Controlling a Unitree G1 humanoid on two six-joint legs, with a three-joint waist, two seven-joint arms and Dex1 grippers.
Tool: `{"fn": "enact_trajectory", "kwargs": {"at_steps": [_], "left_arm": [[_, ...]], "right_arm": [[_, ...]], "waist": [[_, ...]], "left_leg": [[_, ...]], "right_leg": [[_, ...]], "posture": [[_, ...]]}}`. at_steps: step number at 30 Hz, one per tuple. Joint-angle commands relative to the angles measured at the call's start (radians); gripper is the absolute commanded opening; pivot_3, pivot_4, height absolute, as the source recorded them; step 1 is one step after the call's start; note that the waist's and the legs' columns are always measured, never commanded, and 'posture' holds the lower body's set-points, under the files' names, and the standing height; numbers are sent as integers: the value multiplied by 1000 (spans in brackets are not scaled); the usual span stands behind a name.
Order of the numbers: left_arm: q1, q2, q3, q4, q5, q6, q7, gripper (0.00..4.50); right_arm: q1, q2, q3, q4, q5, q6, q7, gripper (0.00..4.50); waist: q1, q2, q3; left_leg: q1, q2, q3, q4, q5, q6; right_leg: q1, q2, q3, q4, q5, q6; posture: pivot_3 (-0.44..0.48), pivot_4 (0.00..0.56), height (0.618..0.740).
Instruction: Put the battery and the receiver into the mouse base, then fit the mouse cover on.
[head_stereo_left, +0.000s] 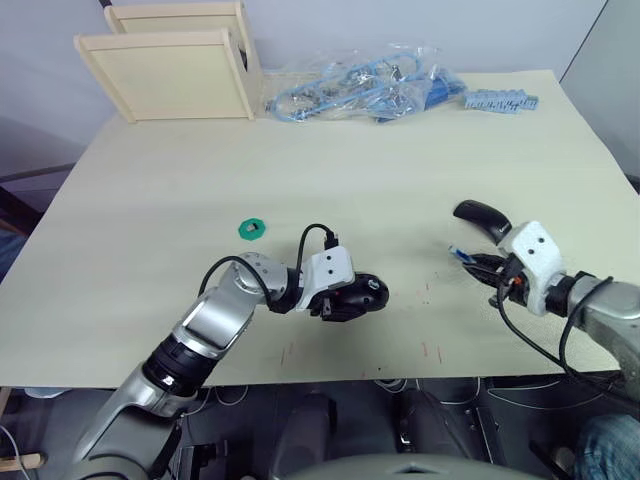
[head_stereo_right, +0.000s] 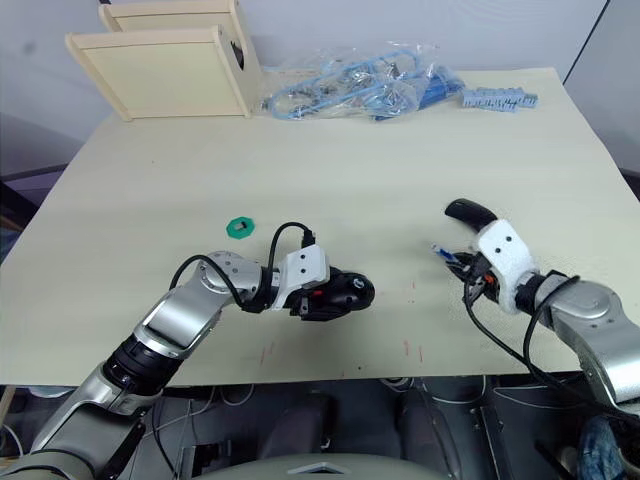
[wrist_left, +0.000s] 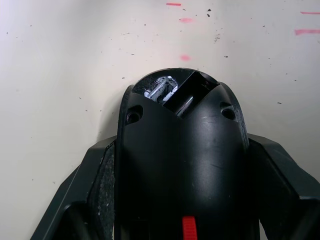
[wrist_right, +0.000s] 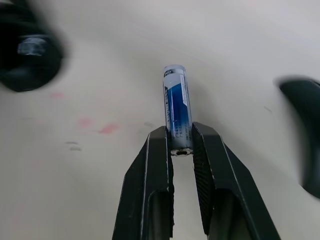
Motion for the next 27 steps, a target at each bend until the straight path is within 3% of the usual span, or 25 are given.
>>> {"fn": "enact_trajectory", "kwargs": {"at_steps": [1, 6, 13, 27], "left_arm": [[11, 5, -10, 18, 17, 0, -3, 2953], [11, 3, -11, 20, 20, -4, -3, 2953], [7, 5, -15, 24, 23, -6, -9, 2953], [-1, 10, -18, 21, 21, 5, -23, 2953]], "right_arm": [[-99, -86, 49, -123, 22, 156, 14, 26], [-298, -105, 139, -202, 138, 377, 51, 26], [-518, 60, 256, -196, 250, 683, 11, 26], [-579, 240, 383, -20, 274, 744, -180, 26]], "waist": [[0, 0, 0], [1, 0, 0], [0, 0, 0], [-2, 0, 0]], "left_leg": [[0, 0, -1, 0, 0, 0], [-1, 0, -3, 0, 0, 0], [-2, 0, -4, 0, 0, 0], [-2, -1, -6, 0, 0, 0]], "right_leg": [[0, 0, -1, 0, 0, 0], [0, 0, -2, 0, 0, 0], [0, 0, -4, 0, 0, 0], [0, 0, -5, 0, 0, -1]], "posture": [[0, 150, 740], [0, 150, 740], [0, 150, 740], [0, 150, 740]]}}
